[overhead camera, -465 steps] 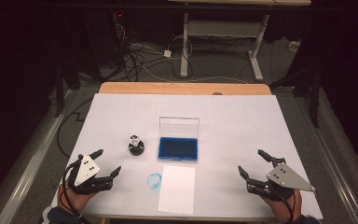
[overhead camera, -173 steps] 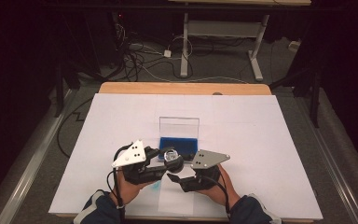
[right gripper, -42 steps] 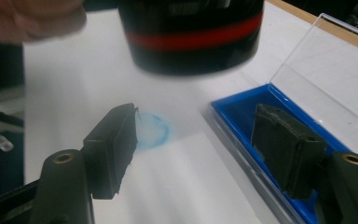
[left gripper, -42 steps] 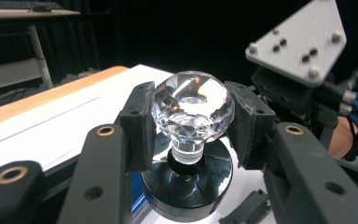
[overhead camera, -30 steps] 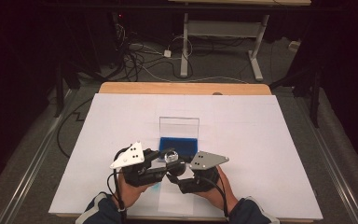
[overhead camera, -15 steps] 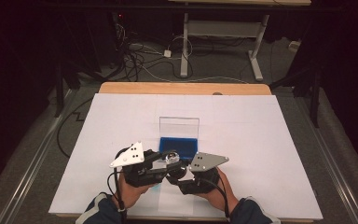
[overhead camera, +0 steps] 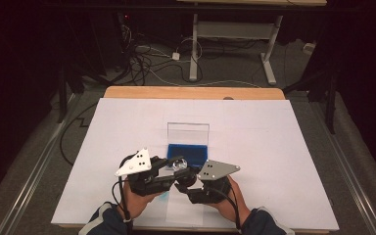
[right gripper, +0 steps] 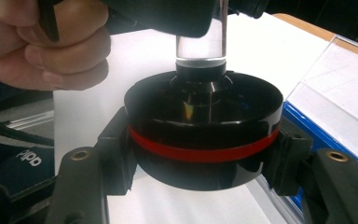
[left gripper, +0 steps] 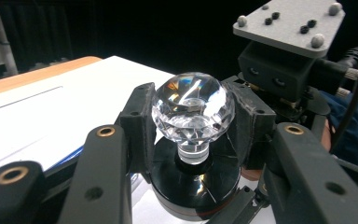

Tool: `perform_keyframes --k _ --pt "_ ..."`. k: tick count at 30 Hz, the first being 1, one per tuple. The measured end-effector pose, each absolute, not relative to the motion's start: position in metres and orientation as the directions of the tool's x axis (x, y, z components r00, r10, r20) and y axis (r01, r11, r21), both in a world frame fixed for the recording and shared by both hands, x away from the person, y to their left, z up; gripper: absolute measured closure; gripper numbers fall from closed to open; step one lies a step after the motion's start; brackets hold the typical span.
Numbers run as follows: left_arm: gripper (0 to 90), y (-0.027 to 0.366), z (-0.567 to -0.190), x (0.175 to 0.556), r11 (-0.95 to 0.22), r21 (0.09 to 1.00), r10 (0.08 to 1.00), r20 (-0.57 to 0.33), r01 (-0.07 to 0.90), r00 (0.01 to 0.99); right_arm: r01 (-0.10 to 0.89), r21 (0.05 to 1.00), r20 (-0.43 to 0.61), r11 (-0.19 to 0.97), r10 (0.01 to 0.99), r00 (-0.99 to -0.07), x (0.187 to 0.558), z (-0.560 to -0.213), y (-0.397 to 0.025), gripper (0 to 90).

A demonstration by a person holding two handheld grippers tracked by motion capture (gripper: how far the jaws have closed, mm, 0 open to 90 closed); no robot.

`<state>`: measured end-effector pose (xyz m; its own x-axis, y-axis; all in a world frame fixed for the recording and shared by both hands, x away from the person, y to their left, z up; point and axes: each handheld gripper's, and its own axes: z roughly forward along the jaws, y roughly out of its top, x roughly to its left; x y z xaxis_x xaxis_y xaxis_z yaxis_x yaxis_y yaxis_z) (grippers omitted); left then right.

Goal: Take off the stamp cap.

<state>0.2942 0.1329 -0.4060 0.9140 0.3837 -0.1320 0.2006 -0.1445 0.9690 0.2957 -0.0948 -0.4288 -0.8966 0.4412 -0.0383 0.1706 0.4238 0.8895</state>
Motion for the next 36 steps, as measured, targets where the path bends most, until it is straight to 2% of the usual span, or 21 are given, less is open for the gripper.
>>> perform_keyframes --k 19,33,36 --pt "54.4 0.136 -0.404 0.295 -0.157 0.967 0.389 -0.127 0.202 0.912 0.190 0.894 -0.007 0.406 0.436 -0.900 0.296 -0.430 -0.096 38.9" --pt "54.6 0.134 -0.404 0.293 -0.172 0.961 0.455 -0.120 0.219 0.883 0.195 0.889 -0.030 0.415 0.477 -0.878 0.294 -0.432 -0.094 39.0" --pt "54.6 0.153 -0.393 0.296 -0.063 0.978 0.535 -0.137 0.200 0.834 0.200 0.856 -0.060 0.476 0.476 -0.877 0.292 -0.441 -0.089 39.0"
